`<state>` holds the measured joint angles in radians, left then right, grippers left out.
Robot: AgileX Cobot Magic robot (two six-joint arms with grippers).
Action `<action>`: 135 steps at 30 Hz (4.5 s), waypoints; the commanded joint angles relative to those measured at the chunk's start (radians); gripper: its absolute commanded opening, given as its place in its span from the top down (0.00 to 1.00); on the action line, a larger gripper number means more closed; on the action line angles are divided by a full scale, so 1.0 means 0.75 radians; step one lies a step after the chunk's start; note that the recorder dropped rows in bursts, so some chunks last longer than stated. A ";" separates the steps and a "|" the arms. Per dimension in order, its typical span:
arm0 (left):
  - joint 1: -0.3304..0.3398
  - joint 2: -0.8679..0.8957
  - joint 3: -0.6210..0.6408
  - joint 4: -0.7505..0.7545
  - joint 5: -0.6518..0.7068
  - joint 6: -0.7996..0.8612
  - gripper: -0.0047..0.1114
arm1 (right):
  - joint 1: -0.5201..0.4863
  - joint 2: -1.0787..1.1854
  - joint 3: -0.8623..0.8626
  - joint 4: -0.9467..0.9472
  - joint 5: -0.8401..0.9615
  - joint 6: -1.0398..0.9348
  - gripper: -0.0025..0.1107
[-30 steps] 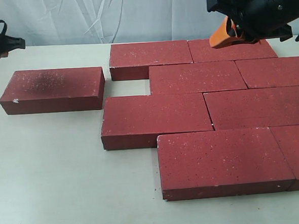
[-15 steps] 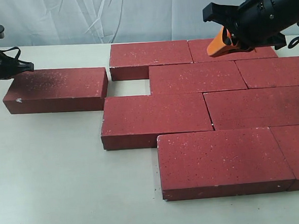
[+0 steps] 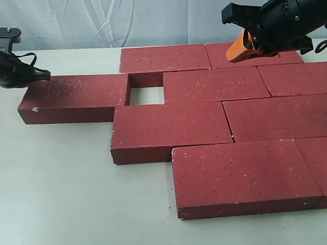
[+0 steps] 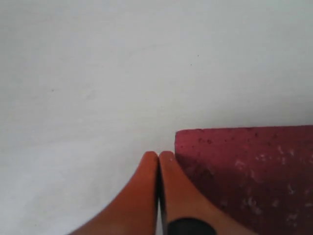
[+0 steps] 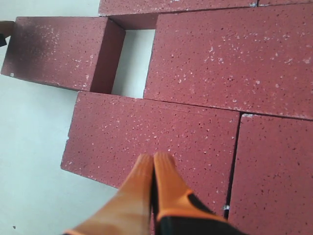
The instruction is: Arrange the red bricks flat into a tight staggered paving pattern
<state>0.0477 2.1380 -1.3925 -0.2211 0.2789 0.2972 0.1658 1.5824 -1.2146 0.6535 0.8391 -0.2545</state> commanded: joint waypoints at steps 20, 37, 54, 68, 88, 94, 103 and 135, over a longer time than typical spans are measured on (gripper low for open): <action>0.056 -0.148 -0.007 0.110 0.340 -0.207 0.96 | -0.004 -0.002 0.005 0.014 0.014 -0.009 0.98; 0.053 -0.075 -0.007 -0.161 0.397 -0.060 0.96 | -0.004 -0.002 0.005 0.014 0.005 -0.009 0.98; 0.053 -0.058 -0.007 -0.397 0.462 0.118 0.96 | -0.004 -0.002 0.005 0.014 0.005 -0.009 0.98; -0.005 -0.026 -0.007 -0.442 0.495 0.176 0.96 | -0.004 -0.002 0.005 0.014 0.003 -0.009 0.98; -0.057 0.048 -0.007 -0.521 0.535 0.259 0.96 | -0.004 -0.002 0.005 0.014 0.003 -0.009 0.98; -0.057 0.048 -0.007 -0.681 0.555 0.475 0.96 | -0.004 -0.002 0.005 0.014 0.003 -0.009 0.98; -0.054 0.048 -0.007 -0.526 0.521 0.410 0.96 | -0.004 -0.002 0.005 0.014 0.012 -0.009 0.98; -0.038 -0.109 -0.009 -0.293 0.442 0.197 0.96 | -0.004 -0.002 0.005 0.014 0.025 -0.009 0.98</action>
<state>0.0149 2.0871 -1.3942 -0.4540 0.6049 0.4591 0.1658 1.5824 -1.2146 0.6617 0.8526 -0.2570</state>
